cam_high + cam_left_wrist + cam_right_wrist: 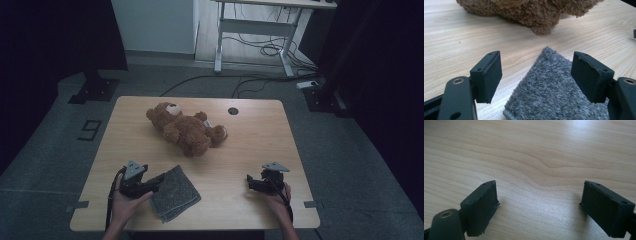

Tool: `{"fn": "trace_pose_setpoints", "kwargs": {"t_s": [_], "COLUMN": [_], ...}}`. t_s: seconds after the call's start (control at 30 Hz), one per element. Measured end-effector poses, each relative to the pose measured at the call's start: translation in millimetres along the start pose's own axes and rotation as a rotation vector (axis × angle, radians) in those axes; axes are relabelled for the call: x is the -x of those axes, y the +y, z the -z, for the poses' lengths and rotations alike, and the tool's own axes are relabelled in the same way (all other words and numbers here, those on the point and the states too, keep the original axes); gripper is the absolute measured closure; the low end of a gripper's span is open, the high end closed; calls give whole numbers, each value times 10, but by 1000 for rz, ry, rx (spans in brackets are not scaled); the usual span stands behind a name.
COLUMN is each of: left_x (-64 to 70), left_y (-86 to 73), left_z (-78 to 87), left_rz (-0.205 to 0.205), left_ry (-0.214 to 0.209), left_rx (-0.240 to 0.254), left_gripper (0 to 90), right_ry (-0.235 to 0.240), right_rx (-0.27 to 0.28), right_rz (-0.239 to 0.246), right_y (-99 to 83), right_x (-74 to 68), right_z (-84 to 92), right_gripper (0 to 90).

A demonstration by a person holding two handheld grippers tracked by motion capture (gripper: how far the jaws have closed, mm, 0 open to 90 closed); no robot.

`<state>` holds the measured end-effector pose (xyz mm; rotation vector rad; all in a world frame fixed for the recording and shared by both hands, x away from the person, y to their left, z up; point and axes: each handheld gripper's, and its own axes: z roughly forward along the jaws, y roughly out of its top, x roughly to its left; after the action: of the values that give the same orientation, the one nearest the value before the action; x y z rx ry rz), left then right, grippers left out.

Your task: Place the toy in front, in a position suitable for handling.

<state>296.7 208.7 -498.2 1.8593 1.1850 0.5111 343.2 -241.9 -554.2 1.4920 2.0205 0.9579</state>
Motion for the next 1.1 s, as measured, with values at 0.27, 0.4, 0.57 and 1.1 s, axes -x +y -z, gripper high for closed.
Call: {"fn": "trace_pose_setpoints", "kwargs": {"t_s": [0.27,0.4,0.57,1.1], "left_x": [-7,-5,-33,-86], "left_y": [33,79,232,739], "left_z": [-4,-8,-93,-768], "left_rz": [3,3,-1,-100], "left_ry": [12,12,19,107], "left_rx": [3,9,15,-14], "left_gripper": [247,245,238,161], "right_ry": [34,73,117,240], "right_rx": [40,69,87,135], "right_rz": [-23,-31,-21,59], "right_y": [19,77,179,592], "right_x": [15,-22,-117,-593], "right_z": [32,70,83,-67], "right_gripper": [140,141,141,137]}}
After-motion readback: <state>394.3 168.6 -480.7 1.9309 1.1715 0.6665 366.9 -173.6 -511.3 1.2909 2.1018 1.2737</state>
